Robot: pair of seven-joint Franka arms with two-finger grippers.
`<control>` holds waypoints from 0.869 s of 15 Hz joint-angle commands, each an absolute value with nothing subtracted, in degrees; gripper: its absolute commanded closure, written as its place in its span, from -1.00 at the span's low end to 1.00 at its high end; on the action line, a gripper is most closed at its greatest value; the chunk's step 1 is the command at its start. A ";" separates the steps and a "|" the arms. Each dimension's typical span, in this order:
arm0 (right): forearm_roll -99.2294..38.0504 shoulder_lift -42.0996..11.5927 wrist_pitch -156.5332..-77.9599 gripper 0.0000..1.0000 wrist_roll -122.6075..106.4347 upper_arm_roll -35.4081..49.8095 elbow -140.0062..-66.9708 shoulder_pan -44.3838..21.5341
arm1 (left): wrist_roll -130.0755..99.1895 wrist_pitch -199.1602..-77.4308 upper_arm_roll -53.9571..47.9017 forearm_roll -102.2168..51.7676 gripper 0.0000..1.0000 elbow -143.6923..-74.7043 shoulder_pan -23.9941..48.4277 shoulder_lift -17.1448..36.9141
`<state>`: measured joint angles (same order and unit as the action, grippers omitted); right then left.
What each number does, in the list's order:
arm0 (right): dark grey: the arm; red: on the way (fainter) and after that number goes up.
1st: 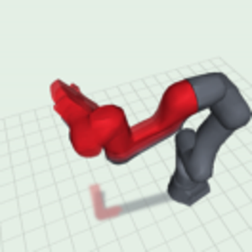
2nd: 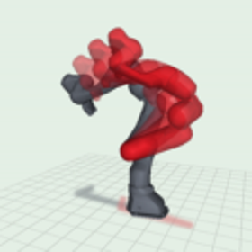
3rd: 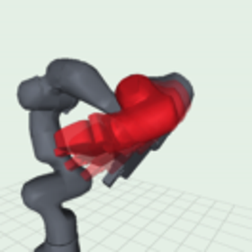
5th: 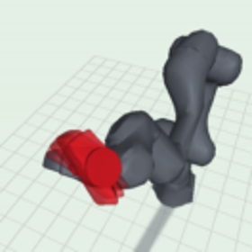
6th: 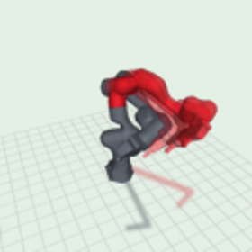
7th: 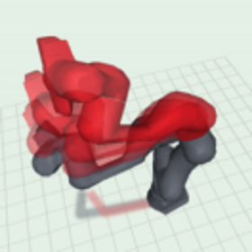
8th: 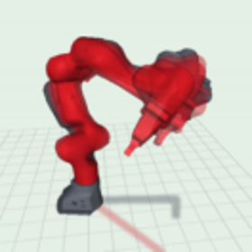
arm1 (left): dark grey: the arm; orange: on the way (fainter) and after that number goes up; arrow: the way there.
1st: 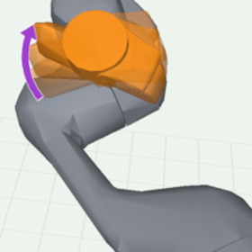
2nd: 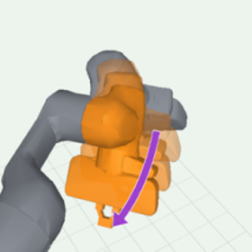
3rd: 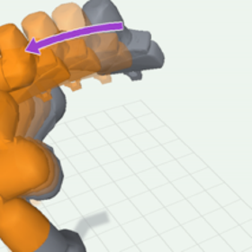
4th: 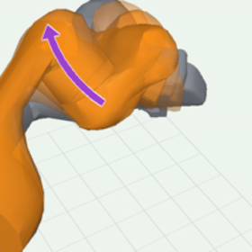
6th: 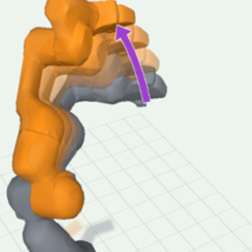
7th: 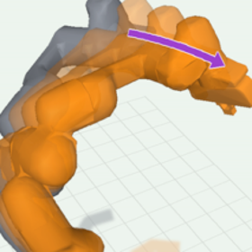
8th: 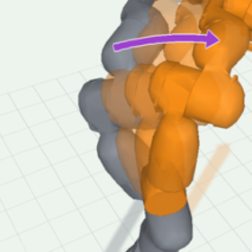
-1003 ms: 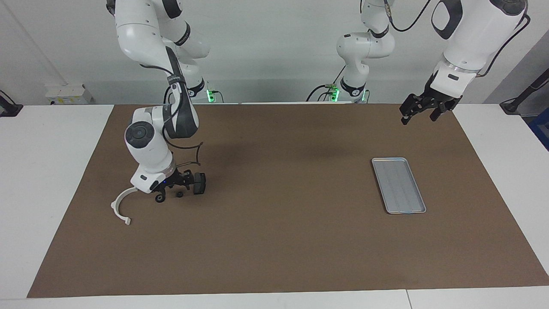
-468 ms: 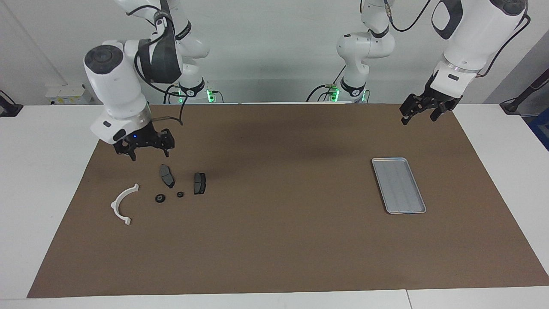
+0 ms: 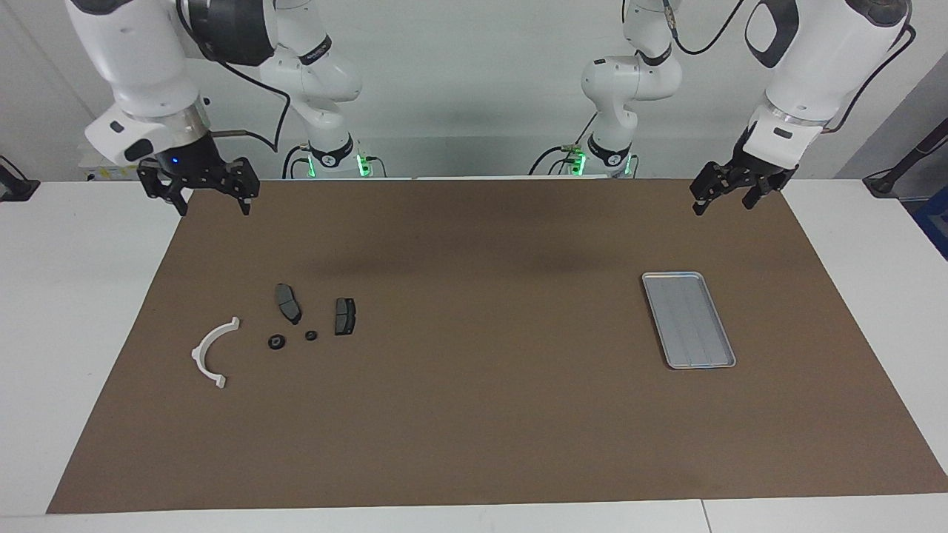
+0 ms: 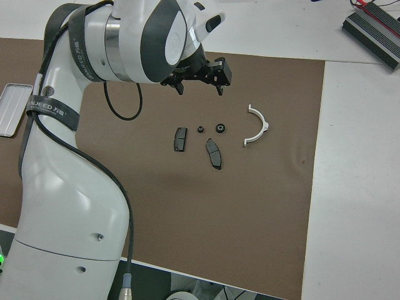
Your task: Place bearing gear from tray to pile
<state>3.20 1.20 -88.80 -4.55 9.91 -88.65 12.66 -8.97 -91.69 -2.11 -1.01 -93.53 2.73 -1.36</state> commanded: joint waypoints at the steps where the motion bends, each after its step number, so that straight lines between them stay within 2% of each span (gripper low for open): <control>1: 1.23 2.98 -86.76 -1.00 -2.99 10.72 -88.15 13.27 | -8.44 -92.46 -1.67 -0.88 -1.00 -95.45 3.08 -3.16; 6: -1.49 3.69 -82.01 -1.00 -4.74 10.02 -91.13 14.24 | -8.44 -92.46 -1.67 -0.88 -1.00 -95.45 3.08 -3.16; 11: -0.88 4.22 -82.26 -1.00 -4.66 9.93 -93.87 13.97 | -8.44 -92.46 -1.67 -0.88 -1.00 -95.45 3.08 -3.16; 13: -0.79 4.31 -84.71 -1.00 -4.74 9.93 -95.97 14.32 | -8.44 -92.46 -1.67 -0.88 -1.00 -95.45 3.08 -3.16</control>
